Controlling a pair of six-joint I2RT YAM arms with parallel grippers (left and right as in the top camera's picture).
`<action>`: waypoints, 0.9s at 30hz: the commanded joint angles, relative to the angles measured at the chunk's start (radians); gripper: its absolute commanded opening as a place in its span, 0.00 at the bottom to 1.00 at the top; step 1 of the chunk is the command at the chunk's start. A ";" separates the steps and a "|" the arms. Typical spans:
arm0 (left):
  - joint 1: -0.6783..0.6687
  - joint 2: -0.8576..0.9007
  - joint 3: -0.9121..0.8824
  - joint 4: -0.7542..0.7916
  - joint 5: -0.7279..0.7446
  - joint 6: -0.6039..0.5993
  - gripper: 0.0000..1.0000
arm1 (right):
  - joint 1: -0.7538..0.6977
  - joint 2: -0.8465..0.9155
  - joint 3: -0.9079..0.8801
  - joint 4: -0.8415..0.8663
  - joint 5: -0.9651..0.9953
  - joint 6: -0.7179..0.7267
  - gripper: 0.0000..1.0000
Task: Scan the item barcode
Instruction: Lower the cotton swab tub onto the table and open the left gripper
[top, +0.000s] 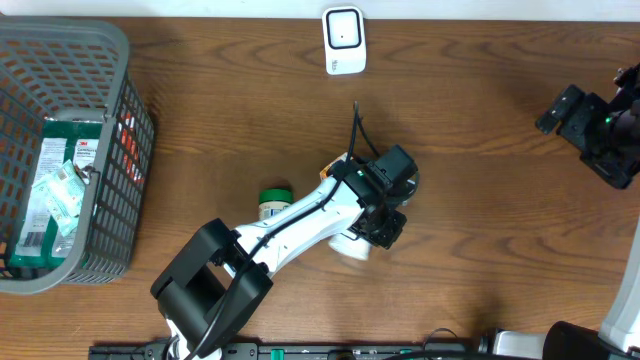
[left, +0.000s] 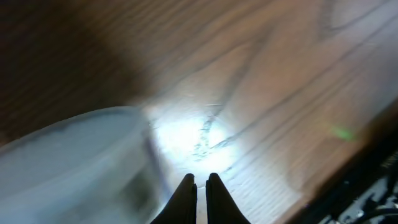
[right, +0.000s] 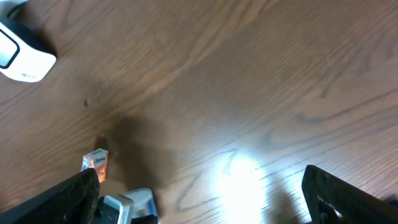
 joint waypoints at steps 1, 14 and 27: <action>0.012 0.006 -0.006 -0.014 -0.048 -0.009 0.08 | -0.004 0.005 0.015 -0.003 0.020 0.011 0.99; 0.012 0.005 -0.006 0.002 -0.071 -0.010 0.08 | -0.003 0.005 0.016 -0.002 0.020 0.011 0.99; 0.013 -0.011 0.061 -0.024 -0.197 -0.018 0.08 | -0.003 0.005 0.016 -0.003 0.020 0.011 0.99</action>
